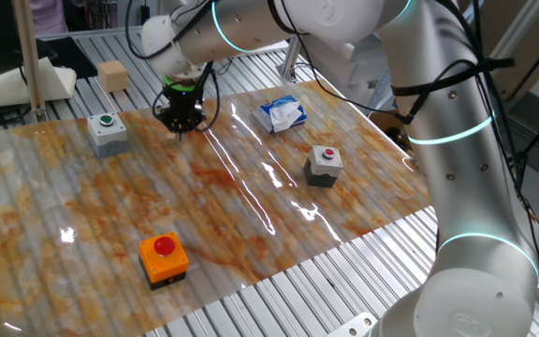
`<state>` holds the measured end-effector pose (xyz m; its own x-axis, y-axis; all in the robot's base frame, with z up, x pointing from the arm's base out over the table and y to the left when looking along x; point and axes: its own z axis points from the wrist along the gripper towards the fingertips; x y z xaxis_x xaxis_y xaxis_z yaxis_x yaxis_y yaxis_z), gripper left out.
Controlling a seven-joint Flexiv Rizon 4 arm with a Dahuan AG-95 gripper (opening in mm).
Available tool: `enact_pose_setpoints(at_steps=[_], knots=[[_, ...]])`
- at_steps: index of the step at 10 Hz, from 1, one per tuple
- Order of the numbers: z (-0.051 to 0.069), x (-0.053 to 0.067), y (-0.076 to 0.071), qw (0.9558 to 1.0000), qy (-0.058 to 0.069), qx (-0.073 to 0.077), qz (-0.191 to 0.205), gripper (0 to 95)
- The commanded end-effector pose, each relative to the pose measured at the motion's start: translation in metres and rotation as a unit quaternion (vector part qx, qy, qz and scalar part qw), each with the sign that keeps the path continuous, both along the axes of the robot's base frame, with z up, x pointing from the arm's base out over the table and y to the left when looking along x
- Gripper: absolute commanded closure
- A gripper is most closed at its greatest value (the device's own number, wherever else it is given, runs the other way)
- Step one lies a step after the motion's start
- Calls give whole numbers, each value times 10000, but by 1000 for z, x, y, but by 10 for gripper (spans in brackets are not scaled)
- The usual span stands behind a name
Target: Use the gripper to push the small block from left to right
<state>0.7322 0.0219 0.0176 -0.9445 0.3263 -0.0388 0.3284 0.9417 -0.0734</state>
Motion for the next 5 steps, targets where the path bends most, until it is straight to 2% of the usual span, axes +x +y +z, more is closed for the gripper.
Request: enact_pose_setpoints(at_steps=[1,3,4,5], knots=[[13,6,-25,9989,304,35,357,950],[28,3,-42,9974,473,49,549,950],[34,-1,-48,9967,505,58,633,950],[45,-9,-61,9951,582,68,790,950]])
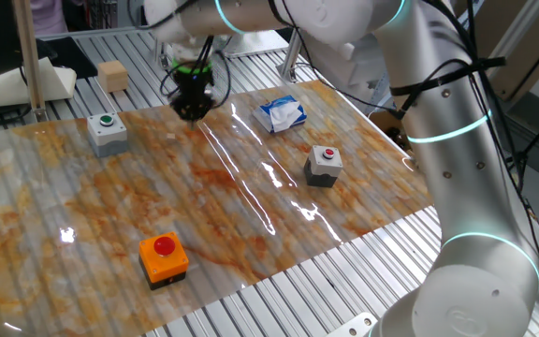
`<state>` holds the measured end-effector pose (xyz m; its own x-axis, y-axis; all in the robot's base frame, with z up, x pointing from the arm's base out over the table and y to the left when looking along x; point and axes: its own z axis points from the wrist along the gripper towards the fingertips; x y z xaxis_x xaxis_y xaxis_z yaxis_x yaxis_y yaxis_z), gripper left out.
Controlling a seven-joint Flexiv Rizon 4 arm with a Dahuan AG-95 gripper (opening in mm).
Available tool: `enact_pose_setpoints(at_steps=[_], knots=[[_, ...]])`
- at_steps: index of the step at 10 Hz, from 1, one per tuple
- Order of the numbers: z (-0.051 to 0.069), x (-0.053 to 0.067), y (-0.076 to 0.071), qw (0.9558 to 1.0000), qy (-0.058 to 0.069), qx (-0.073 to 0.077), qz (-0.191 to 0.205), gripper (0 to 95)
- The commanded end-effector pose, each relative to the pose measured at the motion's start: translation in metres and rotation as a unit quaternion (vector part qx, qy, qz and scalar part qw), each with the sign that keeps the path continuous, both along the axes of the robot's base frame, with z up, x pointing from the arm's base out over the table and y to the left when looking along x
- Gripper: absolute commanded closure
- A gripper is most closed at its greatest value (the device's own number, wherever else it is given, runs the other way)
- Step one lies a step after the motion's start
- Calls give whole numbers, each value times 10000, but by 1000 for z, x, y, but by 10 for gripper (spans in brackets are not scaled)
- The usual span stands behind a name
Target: Use the gripper to push the small block from left to right
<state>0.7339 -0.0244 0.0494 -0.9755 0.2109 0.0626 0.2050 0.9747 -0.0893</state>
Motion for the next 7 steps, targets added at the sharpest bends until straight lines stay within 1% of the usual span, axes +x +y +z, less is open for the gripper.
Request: enact_pose_setpoints(at_steps=[1,2,3,5,7], knots=[[19,-17,-22,9996,95,73,266,950],[25,-25,-31,9992,111,137,365,950],[27,-33,-36,9991,98,137,377,950],[22,-47,-39,9992,82,121,375,950],[17,-52,-38,9993,59,110,364,950]])
